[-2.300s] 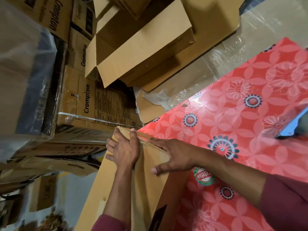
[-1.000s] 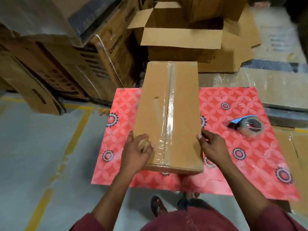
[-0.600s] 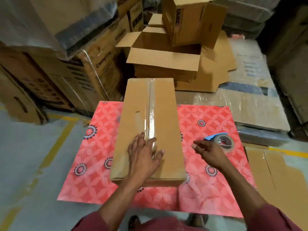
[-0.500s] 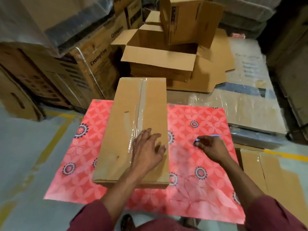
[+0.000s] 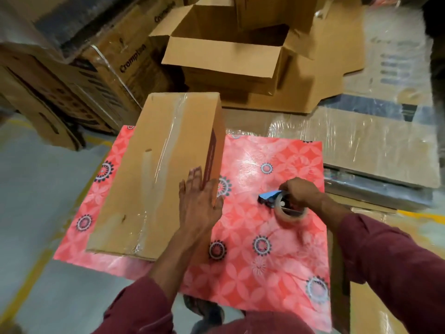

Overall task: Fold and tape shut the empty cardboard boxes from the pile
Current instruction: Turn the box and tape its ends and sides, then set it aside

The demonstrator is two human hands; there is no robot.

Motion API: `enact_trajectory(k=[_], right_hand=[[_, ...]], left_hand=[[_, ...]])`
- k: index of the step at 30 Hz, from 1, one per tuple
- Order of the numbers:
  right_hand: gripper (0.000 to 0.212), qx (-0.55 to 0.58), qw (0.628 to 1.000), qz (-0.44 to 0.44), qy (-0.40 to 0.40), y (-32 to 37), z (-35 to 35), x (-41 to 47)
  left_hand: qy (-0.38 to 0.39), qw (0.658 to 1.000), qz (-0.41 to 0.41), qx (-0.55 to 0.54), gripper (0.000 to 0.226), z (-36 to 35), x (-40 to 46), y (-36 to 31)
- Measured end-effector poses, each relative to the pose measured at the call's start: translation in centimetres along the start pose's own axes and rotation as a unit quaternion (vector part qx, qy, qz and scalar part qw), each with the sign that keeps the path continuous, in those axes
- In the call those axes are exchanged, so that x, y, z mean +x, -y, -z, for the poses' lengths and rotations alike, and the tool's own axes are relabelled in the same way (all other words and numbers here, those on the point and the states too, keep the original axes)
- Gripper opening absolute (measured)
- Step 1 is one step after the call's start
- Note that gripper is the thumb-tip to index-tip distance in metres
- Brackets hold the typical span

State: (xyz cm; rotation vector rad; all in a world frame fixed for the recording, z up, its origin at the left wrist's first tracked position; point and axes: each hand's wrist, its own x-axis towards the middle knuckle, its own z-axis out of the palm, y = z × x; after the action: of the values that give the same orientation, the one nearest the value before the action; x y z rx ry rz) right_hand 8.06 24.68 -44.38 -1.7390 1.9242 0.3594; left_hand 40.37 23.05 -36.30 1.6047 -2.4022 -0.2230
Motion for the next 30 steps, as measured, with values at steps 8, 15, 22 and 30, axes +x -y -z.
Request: enact_trajectory(k=[8, 15, 22, 30], right_hand=[[0.037, 0.032, 0.991, -0.004, -0.133, 2.0, 0.6, -5.5], [0.054, 0.132, 0.958, -0.019, -0.254, 9.6, 4.6, -13.8], [0.058, 0.109, 0.939, -0.065, -0.319, 23.4, 6.9, -18.6], [0.058, 0.023, 0.939, -0.024, -0.342, 36.8, 4.5, -17.3]], left_hand=[[0.061, 0.862, 0.252, -0.436, 0.013, 1.0, -2.2, -5.8], [0.281, 0.54, 0.493, -0.622, 0.049, 3.5, -5.2, -6.2], [0.308, 0.489, 0.424, -0.698, 0.066, 9.4, -4.8, 3.3], [0.305, 0.471, 0.418, -0.715, 0.039, 13.5, -7.4, 16.7]])
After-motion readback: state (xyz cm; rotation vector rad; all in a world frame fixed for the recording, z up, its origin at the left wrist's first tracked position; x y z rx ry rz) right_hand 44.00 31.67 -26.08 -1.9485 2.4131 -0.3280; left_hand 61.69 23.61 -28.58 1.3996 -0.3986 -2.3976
